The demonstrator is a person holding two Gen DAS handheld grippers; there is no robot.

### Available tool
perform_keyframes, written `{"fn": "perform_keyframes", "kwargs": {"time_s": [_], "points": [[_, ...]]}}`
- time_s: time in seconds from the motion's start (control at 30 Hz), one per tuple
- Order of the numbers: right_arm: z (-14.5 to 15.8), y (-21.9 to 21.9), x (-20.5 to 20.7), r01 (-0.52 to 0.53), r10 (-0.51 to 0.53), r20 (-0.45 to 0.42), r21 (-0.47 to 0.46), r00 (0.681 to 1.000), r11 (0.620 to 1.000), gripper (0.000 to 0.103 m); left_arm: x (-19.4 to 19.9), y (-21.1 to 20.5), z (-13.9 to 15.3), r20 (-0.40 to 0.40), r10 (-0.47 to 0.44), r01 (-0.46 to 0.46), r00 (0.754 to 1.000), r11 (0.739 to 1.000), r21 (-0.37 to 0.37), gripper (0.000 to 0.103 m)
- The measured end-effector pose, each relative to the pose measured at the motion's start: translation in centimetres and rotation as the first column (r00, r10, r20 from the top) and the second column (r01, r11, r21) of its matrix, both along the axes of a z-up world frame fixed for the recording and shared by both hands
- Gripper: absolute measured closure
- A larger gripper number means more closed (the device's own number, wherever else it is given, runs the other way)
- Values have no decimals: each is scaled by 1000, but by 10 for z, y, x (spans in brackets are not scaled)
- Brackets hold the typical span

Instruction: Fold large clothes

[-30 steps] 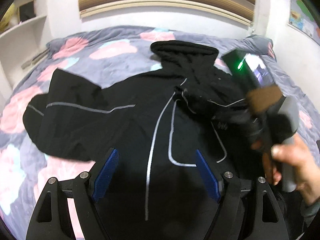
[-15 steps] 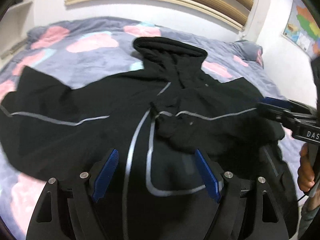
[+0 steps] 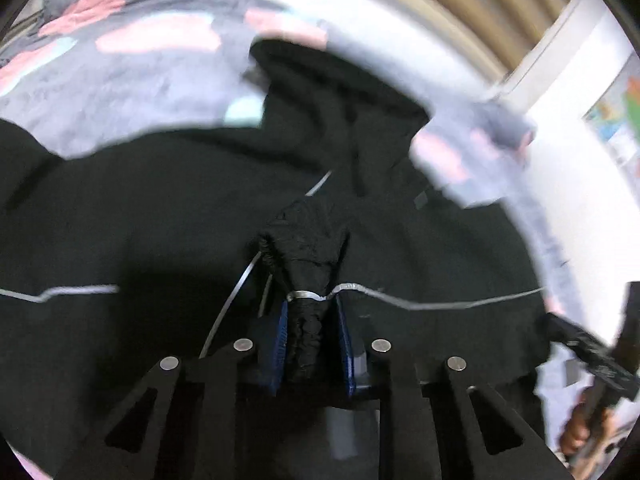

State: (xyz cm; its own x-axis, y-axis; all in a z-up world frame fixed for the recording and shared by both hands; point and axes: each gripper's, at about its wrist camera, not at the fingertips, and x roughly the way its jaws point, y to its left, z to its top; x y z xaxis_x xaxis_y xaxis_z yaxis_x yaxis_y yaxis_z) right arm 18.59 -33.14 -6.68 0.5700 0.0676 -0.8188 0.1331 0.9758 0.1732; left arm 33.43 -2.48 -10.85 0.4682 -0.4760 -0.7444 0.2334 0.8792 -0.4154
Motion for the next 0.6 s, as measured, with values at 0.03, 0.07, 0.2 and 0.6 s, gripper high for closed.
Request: {"fn": "perform_keyframes", "kwargs": {"time_s": [0.03,0.07,0.2,0.6], "points": [[4,1,0,3,-3,12,2,1000,1000,37,-4,6,10,28,12,-12,1000,1000,-1,84],[8,2,2,5,-5,24,4,1000,1000,37,-11,18,24,72,31,-31,997,1000,0,84],[-2,13,20,17,-17,-9,-19,1000,1000,37,-15,62,37,84,106,-106,991,994,-3,84],[-96,50,51,-13,-36,-206,-231,978,973,34,-13,84,-30,-2,146,-142,989,967,210,90]]}}
